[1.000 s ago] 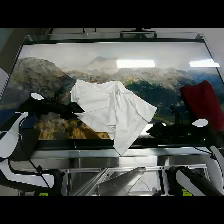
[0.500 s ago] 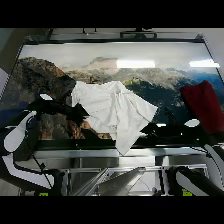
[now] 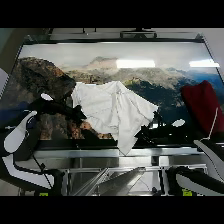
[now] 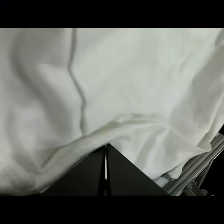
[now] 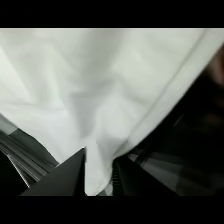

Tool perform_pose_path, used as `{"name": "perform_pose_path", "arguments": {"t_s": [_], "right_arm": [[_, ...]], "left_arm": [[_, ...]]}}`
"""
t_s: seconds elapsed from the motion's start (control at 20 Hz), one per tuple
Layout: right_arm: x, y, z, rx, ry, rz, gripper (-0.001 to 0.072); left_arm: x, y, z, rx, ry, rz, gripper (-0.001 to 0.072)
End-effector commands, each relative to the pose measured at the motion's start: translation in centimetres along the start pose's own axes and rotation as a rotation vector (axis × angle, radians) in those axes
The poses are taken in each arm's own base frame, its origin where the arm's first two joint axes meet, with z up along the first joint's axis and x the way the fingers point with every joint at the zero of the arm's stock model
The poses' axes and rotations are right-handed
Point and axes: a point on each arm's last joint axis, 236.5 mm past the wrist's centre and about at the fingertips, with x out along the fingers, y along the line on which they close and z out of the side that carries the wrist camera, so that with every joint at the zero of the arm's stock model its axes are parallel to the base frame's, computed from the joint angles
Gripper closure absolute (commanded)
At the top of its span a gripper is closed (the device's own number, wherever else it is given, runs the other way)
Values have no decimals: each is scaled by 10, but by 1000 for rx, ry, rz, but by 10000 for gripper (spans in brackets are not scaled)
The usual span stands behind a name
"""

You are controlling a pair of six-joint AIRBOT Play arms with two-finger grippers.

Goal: Fold the shirts.

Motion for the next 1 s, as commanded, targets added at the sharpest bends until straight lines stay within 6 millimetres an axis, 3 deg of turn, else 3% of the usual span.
{"name": "perform_pose_path", "arguments": {"t_s": [0.0,0.05,0.15,0.35,0.45,0.5,0.7,0.95], "right_arm": [[6,15,13,-13,-44,82,653],[5,24,18,-27,-60,114,692],[-1,33,23,-77,-70,128,692],[-38,48,42,-115,-148,174,692],[-48,52,42,-119,-157,198,692],[-48,53,39,-124,-149,200,692],[-43,55,34,-145,-129,197,692],[-43,56,34,-145,-129,197,692]], "left_arm": [[-27,-26,19,93,-88,-2,691],[-36,-34,26,120,-119,1,690],[-48,-44,30,156,-149,11,690],[-57,-37,11,191,-92,78,674],[-57,-40,-6,143,-24,60,173],[-57,-37,-10,114,-8,75,-11],[-62,4,-10,27,-9,249,-9],[-46,22,-3,-41,4,258,-7]]}}
